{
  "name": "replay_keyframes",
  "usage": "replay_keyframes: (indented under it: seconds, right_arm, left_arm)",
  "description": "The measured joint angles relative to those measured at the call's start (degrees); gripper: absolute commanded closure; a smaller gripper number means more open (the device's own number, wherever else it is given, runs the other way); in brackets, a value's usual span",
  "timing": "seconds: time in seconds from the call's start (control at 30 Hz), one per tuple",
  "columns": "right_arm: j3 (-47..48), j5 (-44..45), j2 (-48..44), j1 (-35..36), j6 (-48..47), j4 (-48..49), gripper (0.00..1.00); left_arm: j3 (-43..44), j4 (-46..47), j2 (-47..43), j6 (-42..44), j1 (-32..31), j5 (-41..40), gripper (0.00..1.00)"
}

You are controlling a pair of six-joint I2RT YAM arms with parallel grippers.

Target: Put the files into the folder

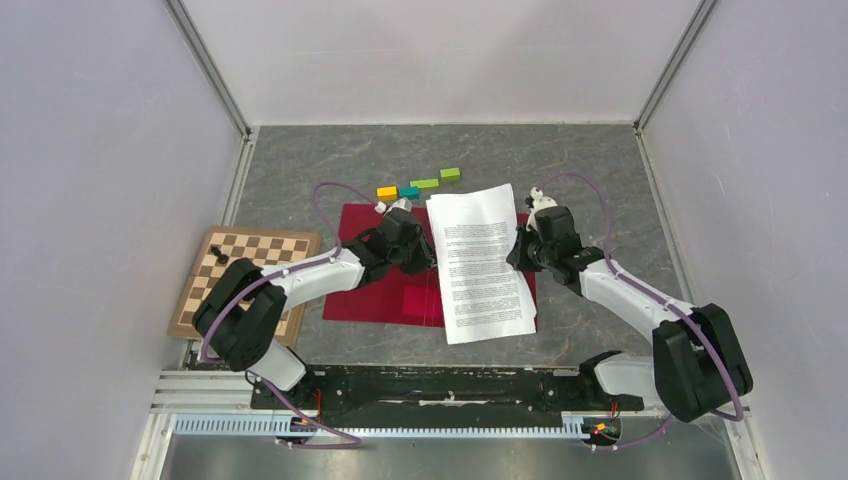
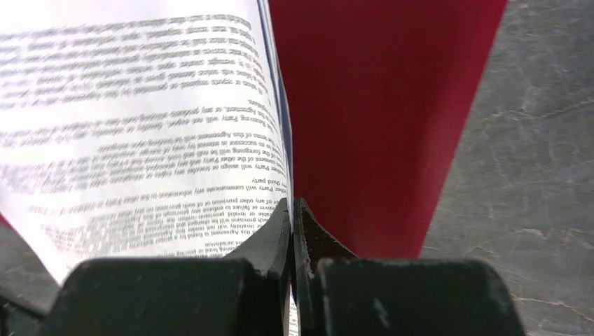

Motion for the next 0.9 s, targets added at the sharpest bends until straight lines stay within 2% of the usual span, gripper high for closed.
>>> replay_keyframes:
  seconds: [0.23,0.37,0.5,0.73,0.9]
  right_arm:
    - [-1.75,6.58,1.84,-0.11,-2.01,0.52,1.00]
    - [-1.81,9.01,2.38,-0.11,-3.87,0.35,1.00]
    - [-1.81,9.53,2.67,-0.11,-5.81,0.31,1.00]
    - [-1.51,10.93,2.27,-0.09,-10.01,-1.92,1.00]
    - [-0.79,10.91,1.79,-0.09,-11.30,-2.86,1.00]
  left_arm:
    - [2.62,-7.91,-0.22,0.20,-0.26,-4.76,0.67]
    - [5.68,-12.17,-0.39,1.81,-1.31,-5.95,0.66]
    - [10.32,-12.61,0.68,3.28,-3.89,-4.52,0.76]
    - [23.87,-12.04,13.77,4.90,-7.37,-3.54,0.97]
    - [28.24,-13.11,23.39,5.16,-7.80,-5.38,0.98]
